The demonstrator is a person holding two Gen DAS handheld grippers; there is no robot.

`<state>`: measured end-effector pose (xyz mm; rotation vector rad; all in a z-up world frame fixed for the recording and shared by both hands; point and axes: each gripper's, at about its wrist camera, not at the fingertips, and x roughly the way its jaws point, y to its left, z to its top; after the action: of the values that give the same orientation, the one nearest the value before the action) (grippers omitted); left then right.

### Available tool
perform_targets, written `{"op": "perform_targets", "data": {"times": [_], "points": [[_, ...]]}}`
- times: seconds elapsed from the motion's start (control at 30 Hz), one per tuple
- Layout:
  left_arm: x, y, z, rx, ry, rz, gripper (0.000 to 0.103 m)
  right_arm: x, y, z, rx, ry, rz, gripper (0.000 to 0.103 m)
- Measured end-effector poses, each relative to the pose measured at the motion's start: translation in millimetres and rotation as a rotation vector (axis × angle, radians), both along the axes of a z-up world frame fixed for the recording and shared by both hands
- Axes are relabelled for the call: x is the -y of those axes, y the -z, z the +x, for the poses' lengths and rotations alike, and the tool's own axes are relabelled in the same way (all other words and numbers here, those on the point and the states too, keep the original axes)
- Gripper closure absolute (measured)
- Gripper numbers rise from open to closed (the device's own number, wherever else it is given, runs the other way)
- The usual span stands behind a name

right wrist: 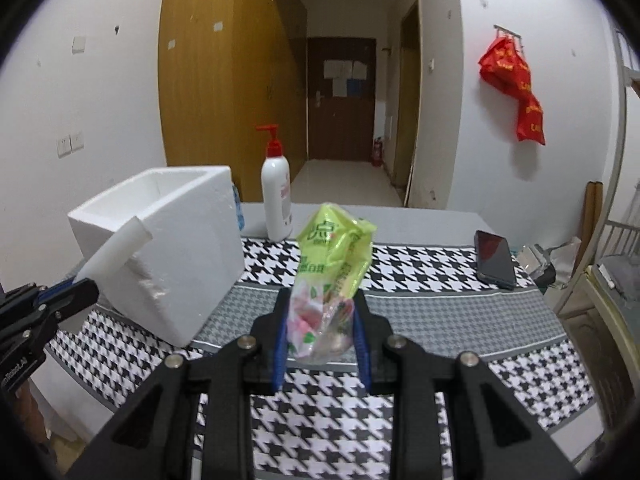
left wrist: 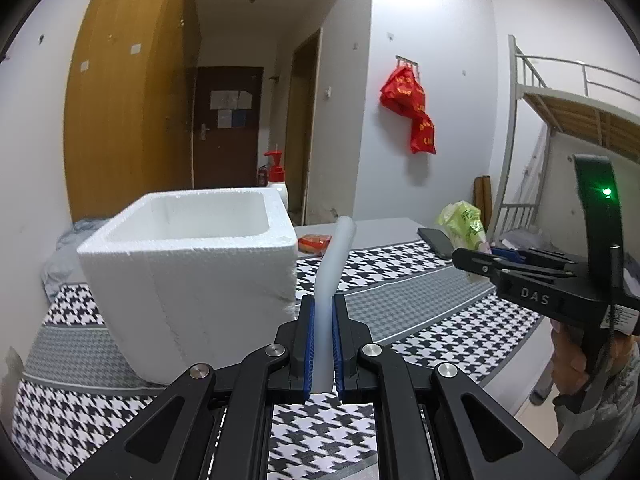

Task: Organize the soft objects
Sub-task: 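Carry the snack bag and foam strip with both grippers over the foam box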

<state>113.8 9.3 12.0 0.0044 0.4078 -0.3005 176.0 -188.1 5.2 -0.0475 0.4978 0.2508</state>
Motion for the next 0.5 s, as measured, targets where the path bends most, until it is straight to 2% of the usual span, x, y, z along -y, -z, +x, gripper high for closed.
{"op": "perform_targets", "data": {"times": [0.2, 0.5], "points": [[-3.0, -6.0, -7.4, 0.034, 0.022, 0.034, 0.095, -6.4, -4.3, -23.5, 0.056, 0.058, 0.05, 0.071], [-21.3, -11.9, -10.2, 0.064, 0.002, 0.003, 0.095, -23.7, -14.3, -40.8, 0.099, 0.075, 0.039, 0.071]]}}
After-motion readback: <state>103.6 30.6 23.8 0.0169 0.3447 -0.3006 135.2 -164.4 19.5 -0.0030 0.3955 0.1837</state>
